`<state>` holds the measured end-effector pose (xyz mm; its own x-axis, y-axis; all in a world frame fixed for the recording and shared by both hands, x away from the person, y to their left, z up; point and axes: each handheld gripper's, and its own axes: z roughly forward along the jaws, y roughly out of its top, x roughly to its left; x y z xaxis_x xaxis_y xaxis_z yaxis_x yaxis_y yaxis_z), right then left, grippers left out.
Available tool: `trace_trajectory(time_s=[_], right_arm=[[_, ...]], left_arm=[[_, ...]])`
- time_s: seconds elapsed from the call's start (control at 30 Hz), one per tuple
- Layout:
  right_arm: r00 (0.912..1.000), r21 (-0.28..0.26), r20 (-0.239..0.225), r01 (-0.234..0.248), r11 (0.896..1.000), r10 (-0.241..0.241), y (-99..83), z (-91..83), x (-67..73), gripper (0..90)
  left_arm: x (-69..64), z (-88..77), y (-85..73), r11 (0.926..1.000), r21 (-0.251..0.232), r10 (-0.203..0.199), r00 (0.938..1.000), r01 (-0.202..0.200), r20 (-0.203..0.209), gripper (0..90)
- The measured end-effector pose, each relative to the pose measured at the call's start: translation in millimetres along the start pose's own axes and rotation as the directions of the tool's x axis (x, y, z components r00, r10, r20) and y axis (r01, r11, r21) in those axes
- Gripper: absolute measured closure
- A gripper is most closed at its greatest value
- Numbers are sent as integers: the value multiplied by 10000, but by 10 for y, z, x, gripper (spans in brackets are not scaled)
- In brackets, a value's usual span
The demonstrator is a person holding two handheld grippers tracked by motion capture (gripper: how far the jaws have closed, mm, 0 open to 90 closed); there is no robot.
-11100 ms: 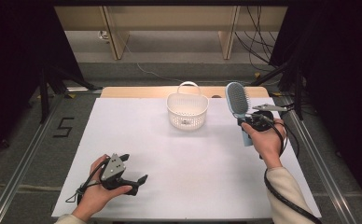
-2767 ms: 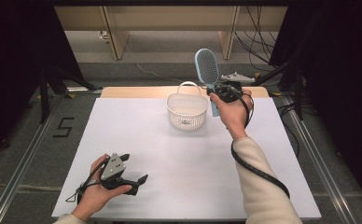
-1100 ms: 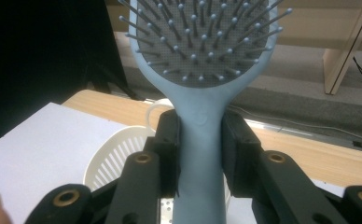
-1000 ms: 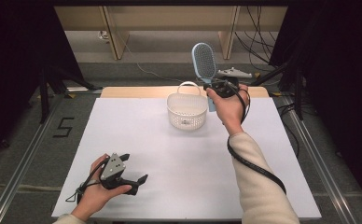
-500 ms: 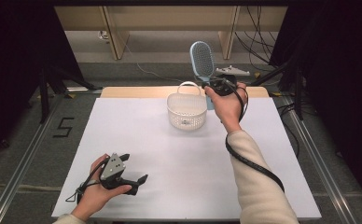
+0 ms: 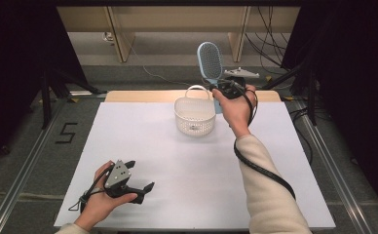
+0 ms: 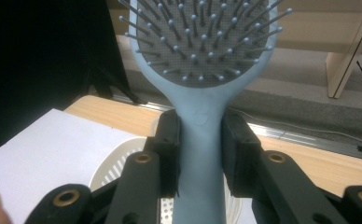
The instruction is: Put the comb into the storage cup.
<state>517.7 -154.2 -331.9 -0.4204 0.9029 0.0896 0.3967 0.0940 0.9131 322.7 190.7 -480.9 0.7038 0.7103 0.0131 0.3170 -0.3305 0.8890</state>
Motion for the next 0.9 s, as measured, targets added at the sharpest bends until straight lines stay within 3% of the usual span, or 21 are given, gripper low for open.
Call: trace_trajectory(time_s=[0.9], right_arm=[[9999,-121,-57,-137,9998,136,46,94,4,707]], left_arm=[[7,4,-3,10000,12,-17,10000,17,26,7]])
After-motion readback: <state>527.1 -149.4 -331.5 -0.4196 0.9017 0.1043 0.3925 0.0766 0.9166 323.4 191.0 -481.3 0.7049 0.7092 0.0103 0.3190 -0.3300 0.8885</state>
